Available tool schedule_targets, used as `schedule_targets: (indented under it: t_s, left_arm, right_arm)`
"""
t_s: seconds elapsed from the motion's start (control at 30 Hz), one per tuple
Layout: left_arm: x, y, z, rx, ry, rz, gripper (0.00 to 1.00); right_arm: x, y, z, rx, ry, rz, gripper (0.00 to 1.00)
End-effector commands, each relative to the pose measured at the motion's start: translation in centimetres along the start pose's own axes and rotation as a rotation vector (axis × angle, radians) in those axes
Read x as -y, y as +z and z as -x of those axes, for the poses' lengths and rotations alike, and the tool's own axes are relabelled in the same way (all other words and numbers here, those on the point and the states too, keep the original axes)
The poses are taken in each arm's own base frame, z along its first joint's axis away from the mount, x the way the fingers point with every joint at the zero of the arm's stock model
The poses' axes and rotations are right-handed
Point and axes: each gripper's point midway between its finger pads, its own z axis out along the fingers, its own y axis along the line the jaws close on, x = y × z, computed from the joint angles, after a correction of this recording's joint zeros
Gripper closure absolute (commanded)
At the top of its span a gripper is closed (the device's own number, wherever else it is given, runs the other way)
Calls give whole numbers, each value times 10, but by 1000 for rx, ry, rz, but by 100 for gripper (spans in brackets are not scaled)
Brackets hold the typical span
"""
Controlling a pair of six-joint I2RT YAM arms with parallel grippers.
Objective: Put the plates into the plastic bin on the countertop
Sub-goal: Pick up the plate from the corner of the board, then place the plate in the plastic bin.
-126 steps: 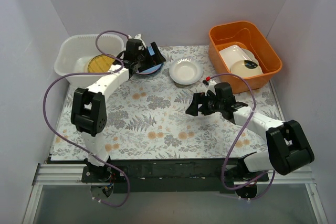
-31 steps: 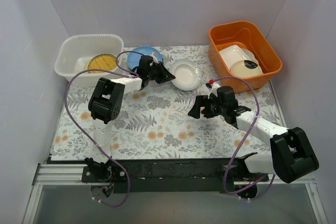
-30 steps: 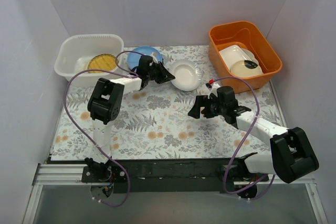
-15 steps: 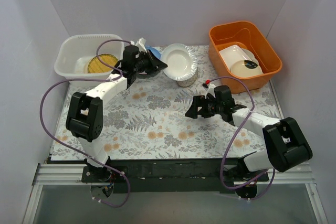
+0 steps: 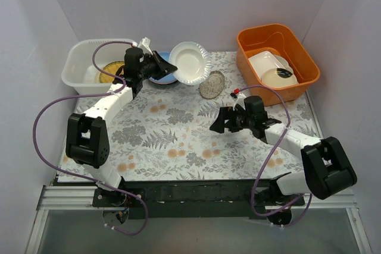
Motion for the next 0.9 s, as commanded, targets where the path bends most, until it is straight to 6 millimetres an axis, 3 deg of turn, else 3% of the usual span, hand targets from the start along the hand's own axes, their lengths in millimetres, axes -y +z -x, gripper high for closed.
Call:
schedule_targets:
  t_s: [0.0,0.33,0.87]
  left_arm:
    - [31,-20,34,87,48,-100,100]
    - [14,-25,49,105,16,-93,100]
    - [-21,-72,82,223,-32,5,100]
  right_arm:
    - [-4,-10,9,49,-25,-12,2]
    - [-3,-16,9,62,-27,-35,2]
    - [-4,1,20,32,-51,-7,2]
